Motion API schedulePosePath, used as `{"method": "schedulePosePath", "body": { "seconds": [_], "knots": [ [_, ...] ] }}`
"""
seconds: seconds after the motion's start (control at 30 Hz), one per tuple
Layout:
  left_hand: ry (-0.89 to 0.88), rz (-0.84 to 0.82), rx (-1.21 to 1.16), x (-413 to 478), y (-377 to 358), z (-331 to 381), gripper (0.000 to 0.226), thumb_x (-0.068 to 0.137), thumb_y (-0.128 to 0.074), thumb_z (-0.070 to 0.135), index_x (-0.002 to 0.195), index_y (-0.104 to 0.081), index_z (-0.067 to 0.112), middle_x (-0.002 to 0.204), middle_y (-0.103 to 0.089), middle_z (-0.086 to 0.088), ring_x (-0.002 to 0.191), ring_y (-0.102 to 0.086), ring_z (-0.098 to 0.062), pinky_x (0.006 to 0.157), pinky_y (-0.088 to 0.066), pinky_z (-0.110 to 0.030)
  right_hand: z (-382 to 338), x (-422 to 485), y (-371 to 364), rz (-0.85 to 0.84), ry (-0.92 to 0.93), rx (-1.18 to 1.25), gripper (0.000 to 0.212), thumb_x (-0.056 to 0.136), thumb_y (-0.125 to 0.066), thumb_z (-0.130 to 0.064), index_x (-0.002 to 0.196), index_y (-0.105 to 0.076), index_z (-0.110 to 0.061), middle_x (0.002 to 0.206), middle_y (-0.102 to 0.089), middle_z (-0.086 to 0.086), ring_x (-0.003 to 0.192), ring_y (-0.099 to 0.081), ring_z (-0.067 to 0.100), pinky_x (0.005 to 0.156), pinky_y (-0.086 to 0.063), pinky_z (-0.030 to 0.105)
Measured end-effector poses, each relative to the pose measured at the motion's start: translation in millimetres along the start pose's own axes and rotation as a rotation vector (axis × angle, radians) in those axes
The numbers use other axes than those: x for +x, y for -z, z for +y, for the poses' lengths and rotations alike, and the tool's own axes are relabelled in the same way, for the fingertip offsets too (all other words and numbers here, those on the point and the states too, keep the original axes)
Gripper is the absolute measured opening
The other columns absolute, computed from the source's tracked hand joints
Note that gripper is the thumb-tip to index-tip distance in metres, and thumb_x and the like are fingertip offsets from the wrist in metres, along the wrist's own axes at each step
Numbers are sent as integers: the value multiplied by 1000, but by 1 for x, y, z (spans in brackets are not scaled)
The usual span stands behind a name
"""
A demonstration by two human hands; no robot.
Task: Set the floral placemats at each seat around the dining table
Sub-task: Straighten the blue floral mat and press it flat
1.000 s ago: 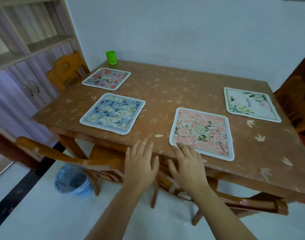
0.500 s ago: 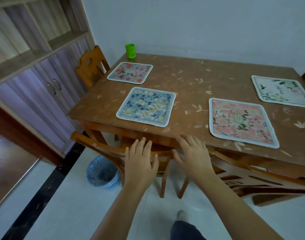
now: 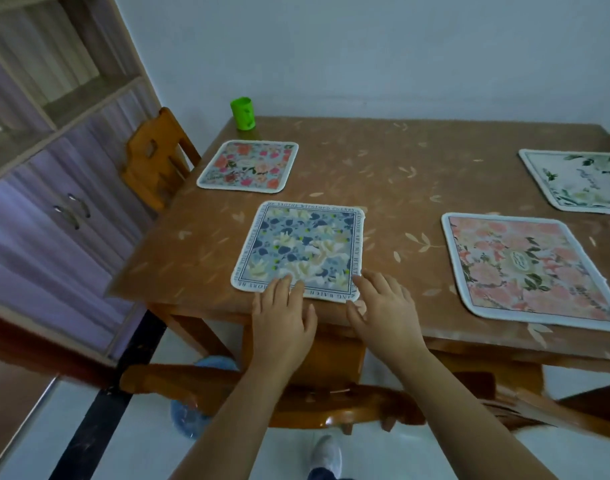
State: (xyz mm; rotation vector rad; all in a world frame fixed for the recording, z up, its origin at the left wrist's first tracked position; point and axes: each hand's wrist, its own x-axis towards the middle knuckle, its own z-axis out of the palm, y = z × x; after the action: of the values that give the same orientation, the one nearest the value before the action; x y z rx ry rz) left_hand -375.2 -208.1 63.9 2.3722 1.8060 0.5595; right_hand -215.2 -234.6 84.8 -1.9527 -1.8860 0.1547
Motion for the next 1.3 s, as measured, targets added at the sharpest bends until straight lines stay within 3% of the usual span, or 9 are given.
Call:
{"method": "schedulePosePath", "body": {
  "seconds": [0.2, 0.6, 0.67, 0.77, 0.87, 1.0, 1.1, 1.3],
  "knots": [
    [-40, -123, 34, 47, -31, -22, 47, 92, -41, 36, 134, -38, 15, 144, -37, -6, 135, -24, -22, 111, -18, -46, 12, 41, -33, -102, -26, -58, 45, 87, -52, -34, 128, -45, -17, 133, -49, 3, 124, -40, 23, 100, -34, 41],
    [-111, -231, -39, 80, -81, -82, 38, 91, -48, 28, 126, -49, 11, 138, -44, -9, 131, -33, -24, 108, -23, -43, 22, 75, -96, -223, -68, -42, 39, 85, -56, -30, 122, -50, -17, 128, -53, 2, 121, -43, 24, 98, -35, 41],
    [-145, -274, -50, 82, -88, -90, 36, 88, -56, 24, 121, -54, 9, 133, -49, -11, 126, -40, -26, 106, -29, -45, 22, 75, -109, -276, -58, -24, 39, 85, -55, -30, 122, -50, -18, 130, -52, 2, 123, -42, 23, 99, -34, 40],
    [-248, -258, -66, 81, -98, -103, 34, 68, -78, 15, 100, -65, 9, 111, -64, -12, 105, -58, -31, 90, -46, -49, 23, 73, -125, -316, -78, 11, 40, 85, -55, -30, 122, -50, -20, 131, -50, -1, 124, -40, 20, 100, -34, 38],
    [-236, -252, -133, 82, -106, -115, 30, 66, -79, 11, 94, -67, 10, 109, -64, -14, 101, -59, -34, 86, -48, -51, 26, 71, -135, -331, -82, 28, 41, 84, -56, -30, 124, -51, -21, 133, -48, -1, 125, -38, 19, 98, -35, 36],
    [-194, -230, -188, 84, -111, -121, 22, 67, -77, 7, 88, -68, 9, 105, -64, -14, 99, -58, -36, 84, -48, -49, 28, 71, -138, -265, -84, 67, 31, 75, -68, -15, 106, -63, -12, 112, -59, 13, 109, -52, 31, 81, -49, 44],
    [-171, -186, -232, 87, -110, -120, 21, 63, -80, 3, 80, -70, 10, 95, -65, -13, 91, -60, -35, 77, -50, -47, 29, 72, -139, -213, -99, 93, 20, 71, -71, -8, 90, -65, -8, 94, -61, 16, 91, -58, 35, 69, -51, 43],
    [-143, -186, -283, 89, -107, -121, 16, 64, -80, 4, 74, -70, 10, 78, -62, -9, 74, -59, -28, 64, -47, -40, 33, 74, -142, -226, -113, 147, 13, 70, -69, -6, 81, -62, -6, 88, -61, 14, 87, -57, 32, 73, -47, 39]
  ]
}}
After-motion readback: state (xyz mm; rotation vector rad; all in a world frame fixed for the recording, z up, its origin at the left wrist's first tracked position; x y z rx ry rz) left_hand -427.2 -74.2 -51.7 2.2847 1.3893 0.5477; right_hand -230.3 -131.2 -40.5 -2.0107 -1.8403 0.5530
